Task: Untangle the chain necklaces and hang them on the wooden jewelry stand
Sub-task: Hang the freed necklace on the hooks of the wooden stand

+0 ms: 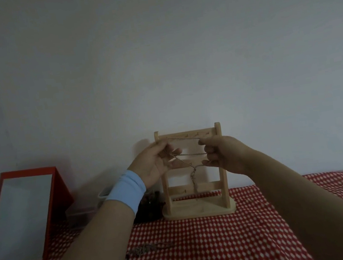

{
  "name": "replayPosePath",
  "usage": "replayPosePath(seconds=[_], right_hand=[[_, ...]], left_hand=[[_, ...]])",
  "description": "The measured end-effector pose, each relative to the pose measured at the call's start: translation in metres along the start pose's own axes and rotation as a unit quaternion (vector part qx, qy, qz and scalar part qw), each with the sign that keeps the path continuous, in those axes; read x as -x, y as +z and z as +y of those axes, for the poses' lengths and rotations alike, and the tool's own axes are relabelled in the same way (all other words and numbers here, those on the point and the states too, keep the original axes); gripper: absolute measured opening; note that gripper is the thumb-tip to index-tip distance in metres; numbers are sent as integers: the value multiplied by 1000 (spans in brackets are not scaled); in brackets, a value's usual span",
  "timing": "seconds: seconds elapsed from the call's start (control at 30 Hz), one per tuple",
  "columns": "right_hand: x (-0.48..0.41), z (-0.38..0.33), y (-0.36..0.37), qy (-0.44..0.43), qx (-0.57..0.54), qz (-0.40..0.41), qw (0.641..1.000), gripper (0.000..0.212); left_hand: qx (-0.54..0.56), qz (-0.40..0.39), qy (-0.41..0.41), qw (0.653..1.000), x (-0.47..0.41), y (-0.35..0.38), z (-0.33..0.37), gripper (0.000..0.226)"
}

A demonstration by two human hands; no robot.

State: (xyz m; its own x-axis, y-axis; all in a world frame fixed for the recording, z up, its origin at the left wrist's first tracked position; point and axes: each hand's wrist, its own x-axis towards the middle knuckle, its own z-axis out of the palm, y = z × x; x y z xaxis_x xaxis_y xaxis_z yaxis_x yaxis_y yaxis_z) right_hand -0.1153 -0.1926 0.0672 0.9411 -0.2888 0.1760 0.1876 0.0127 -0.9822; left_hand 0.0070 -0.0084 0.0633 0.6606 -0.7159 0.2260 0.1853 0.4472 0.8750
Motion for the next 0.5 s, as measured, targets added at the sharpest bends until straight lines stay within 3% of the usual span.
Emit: replayPosePath(seconds=[0.13, 0.27, 0.5], right_hand=[[-14, 1, 2, -60, 23, 121, 991, 20], [-30, 2, 5, -104, 35, 218, 970, 15], [-56, 0, 4, -143, 189, 328, 914, 27]], left_hand=[[-182, 106, 59, 976, -17, 5, -1, 12], [-275, 197, 105, 935, -33, 17, 4, 17], [-418, 260, 109, 864, -62, 21, 2, 28]])
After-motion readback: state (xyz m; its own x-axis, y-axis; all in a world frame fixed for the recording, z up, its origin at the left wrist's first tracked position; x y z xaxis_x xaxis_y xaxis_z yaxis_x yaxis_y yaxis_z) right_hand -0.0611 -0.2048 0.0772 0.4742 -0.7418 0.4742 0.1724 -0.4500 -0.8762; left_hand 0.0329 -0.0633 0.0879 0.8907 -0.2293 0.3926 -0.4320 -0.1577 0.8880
